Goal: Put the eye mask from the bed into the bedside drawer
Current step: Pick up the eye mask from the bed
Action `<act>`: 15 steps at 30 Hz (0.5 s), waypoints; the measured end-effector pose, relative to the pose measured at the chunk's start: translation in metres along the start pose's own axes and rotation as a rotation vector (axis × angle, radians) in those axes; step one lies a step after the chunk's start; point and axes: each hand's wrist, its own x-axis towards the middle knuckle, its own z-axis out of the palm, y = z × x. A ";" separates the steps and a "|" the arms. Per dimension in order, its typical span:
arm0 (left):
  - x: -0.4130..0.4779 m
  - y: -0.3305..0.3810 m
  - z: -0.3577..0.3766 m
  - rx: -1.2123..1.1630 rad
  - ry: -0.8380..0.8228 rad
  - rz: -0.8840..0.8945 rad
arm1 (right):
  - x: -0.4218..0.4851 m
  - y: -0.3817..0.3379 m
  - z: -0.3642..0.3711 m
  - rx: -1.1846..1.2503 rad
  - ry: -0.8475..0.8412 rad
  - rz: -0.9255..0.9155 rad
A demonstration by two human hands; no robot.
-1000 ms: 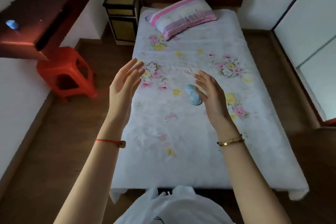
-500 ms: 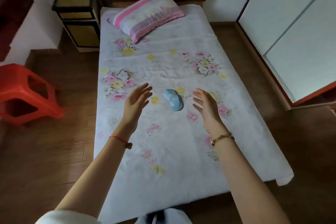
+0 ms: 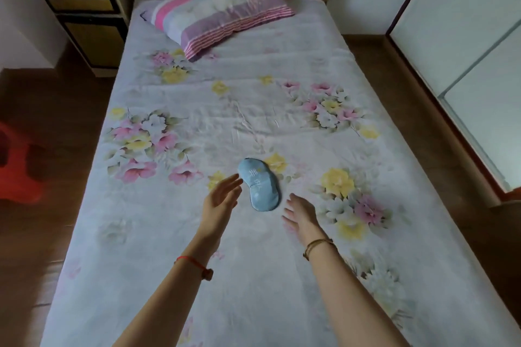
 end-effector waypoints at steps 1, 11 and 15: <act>0.009 -0.016 0.002 -0.002 0.002 -0.005 | 0.021 0.007 0.001 -0.002 -0.002 0.010; 0.047 -0.108 -0.008 -0.002 0.016 -0.057 | 0.138 0.054 0.024 -0.287 0.147 -0.022; 0.034 -0.112 -0.011 0.034 0.006 -0.043 | 0.125 0.059 0.027 -0.267 0.101 -0.128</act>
